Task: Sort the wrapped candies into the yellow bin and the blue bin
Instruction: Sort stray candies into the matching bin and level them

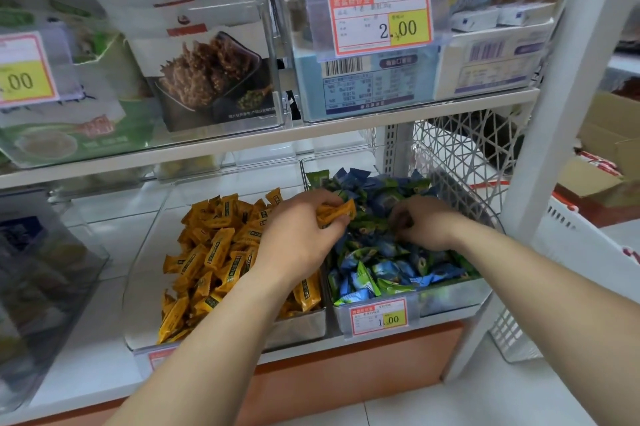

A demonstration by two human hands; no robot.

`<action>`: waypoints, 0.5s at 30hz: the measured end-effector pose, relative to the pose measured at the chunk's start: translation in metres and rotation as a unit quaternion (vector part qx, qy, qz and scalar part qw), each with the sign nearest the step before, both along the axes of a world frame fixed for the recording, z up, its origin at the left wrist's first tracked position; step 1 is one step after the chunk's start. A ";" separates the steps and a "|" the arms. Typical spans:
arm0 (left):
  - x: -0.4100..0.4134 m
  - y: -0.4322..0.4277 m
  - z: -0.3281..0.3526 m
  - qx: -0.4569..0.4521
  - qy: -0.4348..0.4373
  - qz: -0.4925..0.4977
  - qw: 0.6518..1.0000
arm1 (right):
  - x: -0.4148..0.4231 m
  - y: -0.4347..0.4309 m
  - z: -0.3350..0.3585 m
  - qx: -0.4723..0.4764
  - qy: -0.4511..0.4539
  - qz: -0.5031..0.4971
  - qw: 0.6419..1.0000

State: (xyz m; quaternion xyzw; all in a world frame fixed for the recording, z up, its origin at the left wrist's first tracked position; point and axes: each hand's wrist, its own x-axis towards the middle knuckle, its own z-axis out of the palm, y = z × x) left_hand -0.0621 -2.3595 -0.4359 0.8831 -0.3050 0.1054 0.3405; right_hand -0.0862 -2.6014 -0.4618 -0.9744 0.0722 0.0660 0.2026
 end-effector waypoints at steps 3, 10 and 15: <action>-0.001 -0.002 0.000 -0.037 0.025 0.008 0.999 | -0.004 0.001 0.011 0.083 -0.130 -0.059 0.986; -0.013 -0.021 0.013 -0.279 0.208 0.003 0.937 | -0.029 0.038 0.046 0.392 -0.268 -0.044 0.879; -0.024 -0.027 0.021 -0.391 0.372 -0.025 0.842 | -0.036 0.065 0.059 0.486 -0.282 -0.057 0.825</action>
